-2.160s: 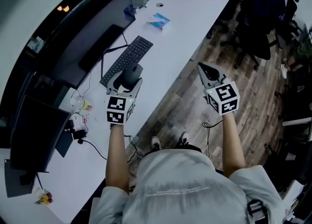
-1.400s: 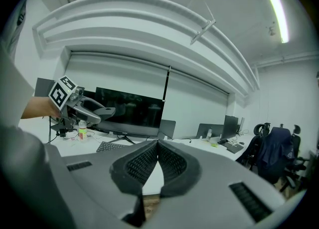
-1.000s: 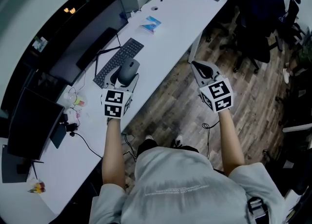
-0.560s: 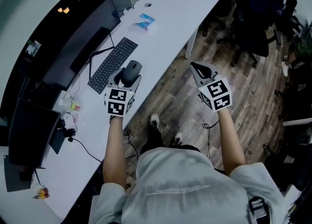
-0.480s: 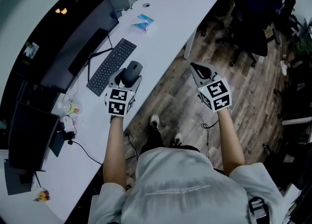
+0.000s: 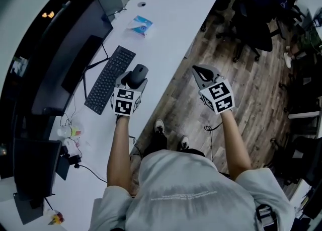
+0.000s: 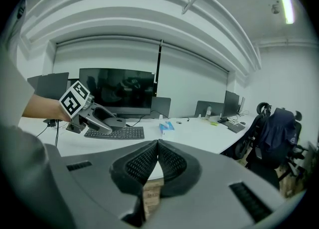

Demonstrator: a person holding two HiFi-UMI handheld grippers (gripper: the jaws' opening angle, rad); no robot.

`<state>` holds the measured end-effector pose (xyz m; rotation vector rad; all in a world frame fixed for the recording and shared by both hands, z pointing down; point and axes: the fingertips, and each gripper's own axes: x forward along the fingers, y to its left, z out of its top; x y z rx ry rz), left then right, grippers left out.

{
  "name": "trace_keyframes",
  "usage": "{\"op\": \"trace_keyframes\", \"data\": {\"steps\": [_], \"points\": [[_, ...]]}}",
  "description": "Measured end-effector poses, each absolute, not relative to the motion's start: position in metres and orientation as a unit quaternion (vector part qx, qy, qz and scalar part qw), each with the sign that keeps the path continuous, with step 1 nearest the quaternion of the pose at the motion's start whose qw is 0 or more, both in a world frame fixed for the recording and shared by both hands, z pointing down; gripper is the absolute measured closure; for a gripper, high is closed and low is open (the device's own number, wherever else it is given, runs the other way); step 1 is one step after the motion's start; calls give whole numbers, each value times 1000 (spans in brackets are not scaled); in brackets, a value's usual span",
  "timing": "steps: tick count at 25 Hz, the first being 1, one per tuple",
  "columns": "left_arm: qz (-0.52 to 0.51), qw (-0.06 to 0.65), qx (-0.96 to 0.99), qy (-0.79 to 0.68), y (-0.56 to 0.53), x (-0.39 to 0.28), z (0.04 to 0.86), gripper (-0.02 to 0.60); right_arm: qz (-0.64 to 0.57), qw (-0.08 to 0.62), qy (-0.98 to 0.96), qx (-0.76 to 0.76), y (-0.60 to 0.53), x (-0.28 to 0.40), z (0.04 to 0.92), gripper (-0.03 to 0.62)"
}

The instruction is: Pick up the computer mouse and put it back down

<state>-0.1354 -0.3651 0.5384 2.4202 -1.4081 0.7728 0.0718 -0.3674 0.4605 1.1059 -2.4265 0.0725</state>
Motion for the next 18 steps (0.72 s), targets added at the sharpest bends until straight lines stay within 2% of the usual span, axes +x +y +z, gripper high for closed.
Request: {"op": "trace_keyframes", "data": {"steps": [8,18], "points": [[293,158,830,-448,-414,-134,597,291,54,253,-872,415,-409,58,493,592],[312,196,831,-416,-457,-114,657,291,100,279,-851,434,-435,73,541,592]]}}
